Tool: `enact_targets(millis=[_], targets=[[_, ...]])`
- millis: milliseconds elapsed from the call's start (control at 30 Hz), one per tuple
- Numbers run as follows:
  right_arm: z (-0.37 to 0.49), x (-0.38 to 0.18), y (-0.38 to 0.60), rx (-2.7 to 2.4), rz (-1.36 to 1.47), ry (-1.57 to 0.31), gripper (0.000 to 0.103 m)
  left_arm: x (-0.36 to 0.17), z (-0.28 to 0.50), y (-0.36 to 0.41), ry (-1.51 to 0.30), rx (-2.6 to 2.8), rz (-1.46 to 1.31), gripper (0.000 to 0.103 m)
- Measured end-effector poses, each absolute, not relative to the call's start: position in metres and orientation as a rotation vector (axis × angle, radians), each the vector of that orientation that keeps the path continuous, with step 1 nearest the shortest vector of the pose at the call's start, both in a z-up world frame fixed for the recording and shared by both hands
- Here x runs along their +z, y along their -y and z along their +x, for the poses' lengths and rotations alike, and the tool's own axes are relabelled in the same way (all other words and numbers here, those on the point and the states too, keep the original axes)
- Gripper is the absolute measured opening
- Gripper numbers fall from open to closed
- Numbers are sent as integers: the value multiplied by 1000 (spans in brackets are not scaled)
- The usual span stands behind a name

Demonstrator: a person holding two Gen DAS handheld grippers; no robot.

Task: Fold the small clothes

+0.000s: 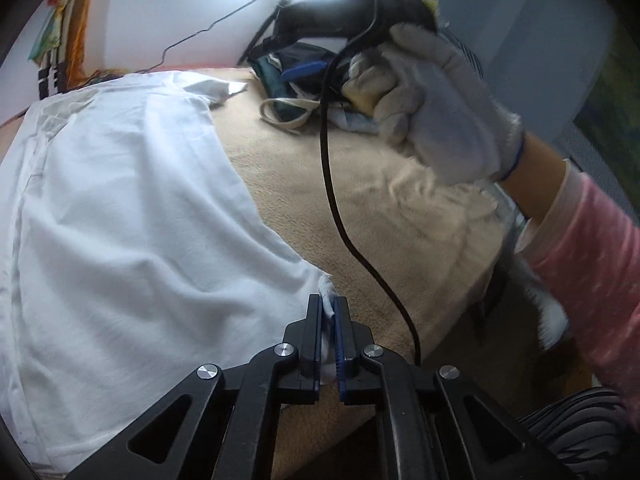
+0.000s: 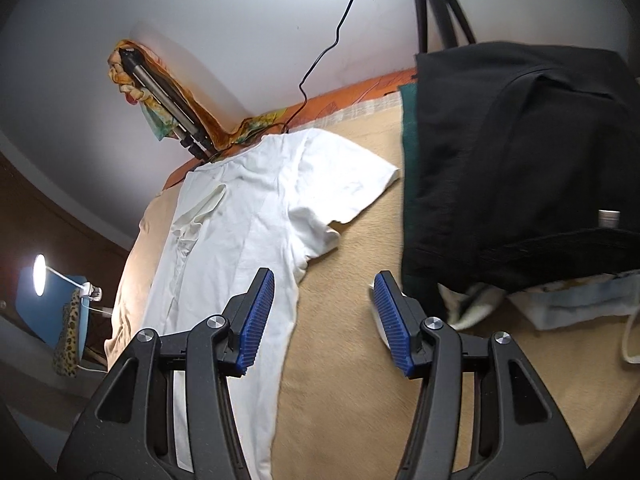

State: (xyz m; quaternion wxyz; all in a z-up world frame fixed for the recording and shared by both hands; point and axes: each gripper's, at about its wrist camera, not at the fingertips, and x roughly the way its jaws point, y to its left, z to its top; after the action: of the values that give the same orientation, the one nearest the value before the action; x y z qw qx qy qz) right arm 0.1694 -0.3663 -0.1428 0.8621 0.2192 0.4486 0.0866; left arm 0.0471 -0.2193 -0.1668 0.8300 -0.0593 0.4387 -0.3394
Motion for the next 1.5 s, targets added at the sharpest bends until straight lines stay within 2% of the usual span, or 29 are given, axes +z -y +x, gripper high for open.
enact_targets(millis=[467, 700, 767, 800, 833, 900, 1500], targets=[[253, -189, 368, -37, 644, -984, 55, -160, 46, 211, -912, -748, -190, 2], [284, -198, 349, -94, 568, -991, 55, -161, 49, 203, -910, -751, -207, 2], [287, -196, 343, -82, 529, -988, 44, -162, 50, 200, -911, -752, -215, 2], [290, -197, 337, -77, 498, -996, 26, -162, 50, 199, -911, -752, -219, 2], [292, -197, 333, -72, 473, -1008, 14, -162, 50, 198, -912, -753, -223, 2], [293, -195, 328, -77, 418, -1013, 9, -162, 50, 196, -911, -752, -238, 2], [313, -110, 221, -99, -1, -962, 7, -145, 32, 109, -857, -645, -431, 2]])
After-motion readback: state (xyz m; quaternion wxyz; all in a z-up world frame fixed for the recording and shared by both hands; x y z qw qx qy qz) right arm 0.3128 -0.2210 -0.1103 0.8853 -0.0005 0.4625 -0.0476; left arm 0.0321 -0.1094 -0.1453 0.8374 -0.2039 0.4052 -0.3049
